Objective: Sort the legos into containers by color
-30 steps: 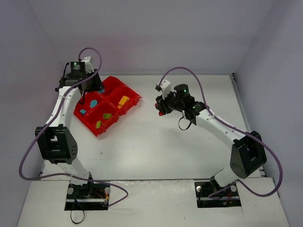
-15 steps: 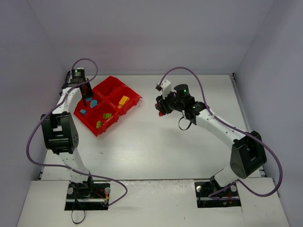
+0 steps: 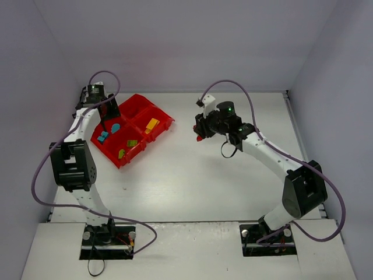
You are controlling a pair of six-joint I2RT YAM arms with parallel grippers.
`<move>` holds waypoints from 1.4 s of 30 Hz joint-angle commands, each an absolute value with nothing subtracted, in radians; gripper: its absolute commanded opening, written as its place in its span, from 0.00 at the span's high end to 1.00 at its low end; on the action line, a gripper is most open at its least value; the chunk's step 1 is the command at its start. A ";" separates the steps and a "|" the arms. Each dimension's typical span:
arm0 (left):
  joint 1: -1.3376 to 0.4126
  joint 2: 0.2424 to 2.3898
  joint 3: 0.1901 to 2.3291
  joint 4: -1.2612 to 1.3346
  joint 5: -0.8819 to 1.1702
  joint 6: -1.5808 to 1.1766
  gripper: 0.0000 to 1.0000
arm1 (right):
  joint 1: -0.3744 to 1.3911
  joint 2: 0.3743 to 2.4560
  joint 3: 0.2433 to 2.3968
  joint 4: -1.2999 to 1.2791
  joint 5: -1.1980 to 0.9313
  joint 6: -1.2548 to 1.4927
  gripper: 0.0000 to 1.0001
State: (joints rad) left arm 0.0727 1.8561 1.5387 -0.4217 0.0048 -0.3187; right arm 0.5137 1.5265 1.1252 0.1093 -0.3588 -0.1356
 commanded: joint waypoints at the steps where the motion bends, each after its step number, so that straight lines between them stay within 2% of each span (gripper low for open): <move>1: 0.049 1.723 1.574 -0.376 0.098 -0.367 0.40 | 0.489 1.534 1.218 0.172 -0.308 -0.031 1.00; 8: -0.098 1.669 1.574 -0.348 0.322 -0.451 0.40 | 0.439 1.546 1.273 0.239 -0.190 0.216 1.00; 16: -0.287 1.667 1.487 -0.066 0.511 -0.604 0.40 | 0.414 1.595 1.325 0.242 -0.062 0.400 1.00; 21: -0.362 1.697 1.468 0.147 0.532 -0.751 0.40 | 0.413 1.609 1.344 0.241 0.034 0.520 1.00; 26: -0.406 1.732 1.489 0.250 0.552 -0.811 0.39 | 0.399 1.620 1.347 0.235 0.077 0.650 1.00; 42: -0.509 1.775 1.513 0.259 0.548 -0.732 0.39 | 0.373 1.664 1.351 0.252 -0.055 0.856 1.00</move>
